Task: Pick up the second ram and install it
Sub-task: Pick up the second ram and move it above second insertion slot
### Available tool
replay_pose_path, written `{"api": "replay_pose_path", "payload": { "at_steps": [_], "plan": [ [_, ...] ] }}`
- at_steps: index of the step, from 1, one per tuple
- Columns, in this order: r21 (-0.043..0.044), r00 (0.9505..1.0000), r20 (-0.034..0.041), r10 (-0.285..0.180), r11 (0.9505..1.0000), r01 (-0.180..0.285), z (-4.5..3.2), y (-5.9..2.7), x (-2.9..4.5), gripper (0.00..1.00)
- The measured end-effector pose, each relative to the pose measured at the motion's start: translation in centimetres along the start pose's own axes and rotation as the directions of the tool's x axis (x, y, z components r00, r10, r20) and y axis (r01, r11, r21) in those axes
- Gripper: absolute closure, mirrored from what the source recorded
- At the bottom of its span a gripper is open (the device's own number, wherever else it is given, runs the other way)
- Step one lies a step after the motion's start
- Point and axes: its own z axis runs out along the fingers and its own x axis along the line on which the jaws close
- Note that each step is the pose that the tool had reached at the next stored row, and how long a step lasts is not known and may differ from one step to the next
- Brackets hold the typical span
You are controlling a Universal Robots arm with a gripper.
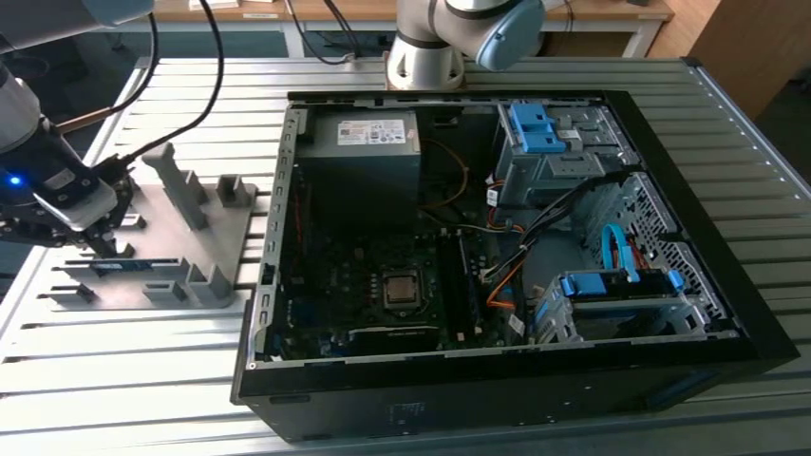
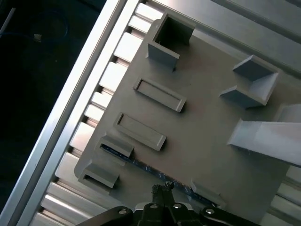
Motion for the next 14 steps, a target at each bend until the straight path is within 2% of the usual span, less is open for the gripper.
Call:
{"api": "replay_pose_path", "payload": {
  "at_steps": [7,11,14],
  "plan": [
    [-0.0001,0.9957,-0.0008,-0.092,0.9957,0.092,0.0,0.0,0.0,0.9],
    [-0.0001,0.9894,-0.0013,-0.145,0.9894,0.145,0.0,0.0,0.0,0.9],
    [-0.0002,0.9829,-0.0017,-0.184,0.9829,0.184,0.0,0.0,0.0,0.9]
  ]
}}
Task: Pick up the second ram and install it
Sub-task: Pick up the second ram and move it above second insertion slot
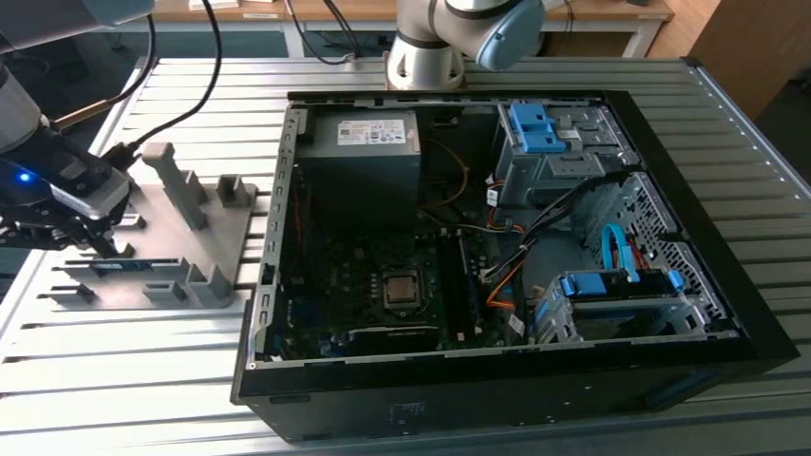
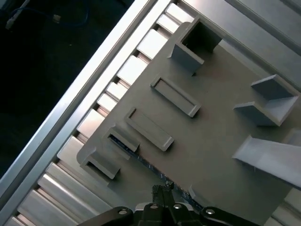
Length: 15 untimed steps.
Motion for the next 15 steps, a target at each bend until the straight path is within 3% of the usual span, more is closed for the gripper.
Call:
{"api": "replay_pose_path", "payload": {
  "at_steps": [7,15],
  "plan": [
    [-0.0001,0.9954,-0.0009,-0.095,0.9954,0.095,0.0,0.0,0.0,0.9],
    [-0.0002,0.9791,-0.0018,-0.204,0.9791,0.204,0.0,0.0,0.0,0.9]
  ]
}}
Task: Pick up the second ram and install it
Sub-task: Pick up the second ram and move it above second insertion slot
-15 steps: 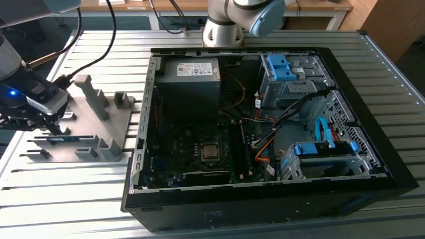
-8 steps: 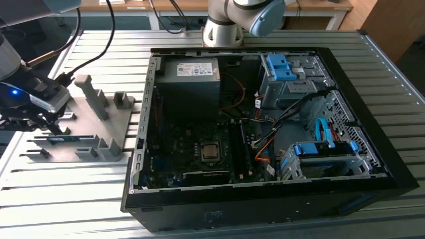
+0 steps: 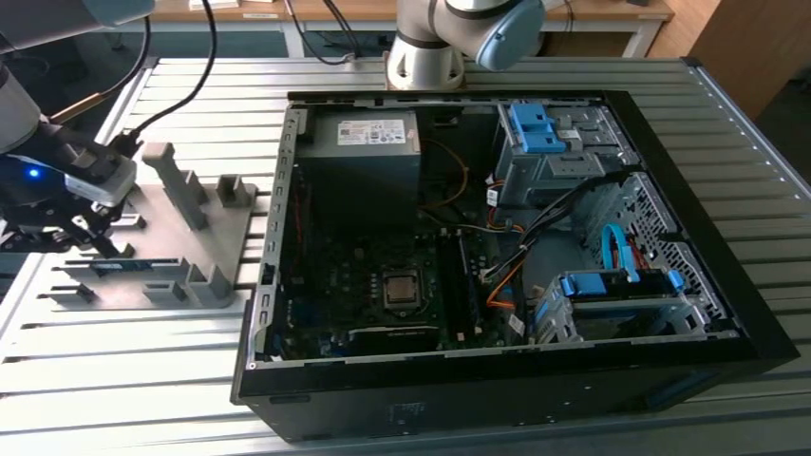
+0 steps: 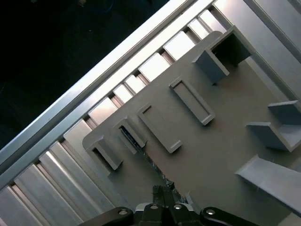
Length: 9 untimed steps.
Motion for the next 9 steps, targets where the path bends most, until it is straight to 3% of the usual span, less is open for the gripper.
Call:
{"api": "replay_pose_path", "payload": {
  "at_steps": [4,9],
  "plan": [
    [0.0,0.9986,-0.0005,-0.053,0.9986,0.053,0.0,0.0,0.0,0.9],
    [-0.0001,0.9935,-0.0011,-0.114,0.9935,0.114,0.0,0.0,0.0,0.9]
  ]
}}
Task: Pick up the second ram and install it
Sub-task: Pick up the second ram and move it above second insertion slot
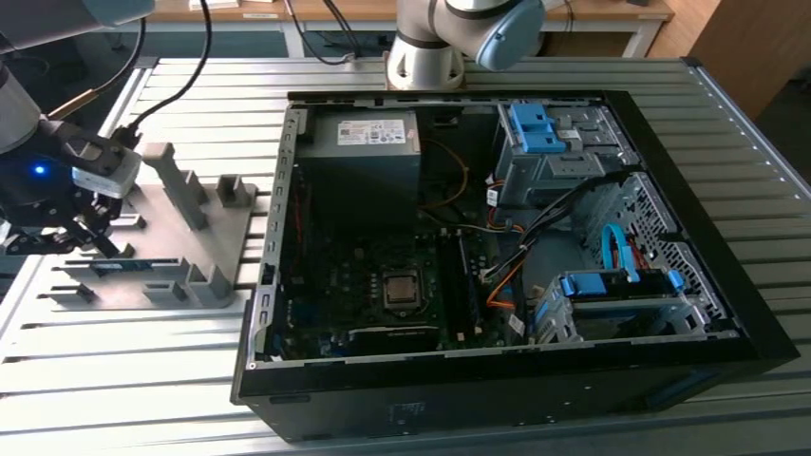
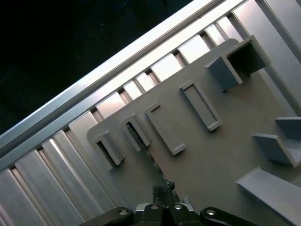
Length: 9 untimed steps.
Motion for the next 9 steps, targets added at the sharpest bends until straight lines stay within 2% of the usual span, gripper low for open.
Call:
{"api": "replay_pose_path", "payload": {
  "at_steps": [5,9],
  "plan": [
    [0.0,0.9983,-0.0005,-0.058,0.9983,0.058,0.0,0.0,0.0,0.9],
    [-0.0001,0.9945,-0.001,-0.105,0.9945,0.105,0.0,0.0,0.0,0.9]
  ]
}}
